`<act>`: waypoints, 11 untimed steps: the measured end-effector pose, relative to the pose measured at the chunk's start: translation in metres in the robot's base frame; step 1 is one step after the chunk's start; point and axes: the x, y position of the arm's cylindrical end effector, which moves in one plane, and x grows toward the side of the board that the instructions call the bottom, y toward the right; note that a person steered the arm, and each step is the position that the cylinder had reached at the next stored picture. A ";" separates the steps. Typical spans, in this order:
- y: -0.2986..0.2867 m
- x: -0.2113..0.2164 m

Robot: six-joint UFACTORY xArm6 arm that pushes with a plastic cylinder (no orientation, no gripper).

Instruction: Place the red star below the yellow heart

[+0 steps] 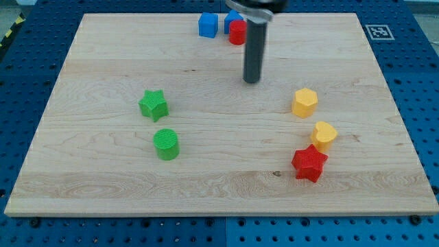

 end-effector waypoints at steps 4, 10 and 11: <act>0.032 0.144; 0.108 0.210; 0.108 0.210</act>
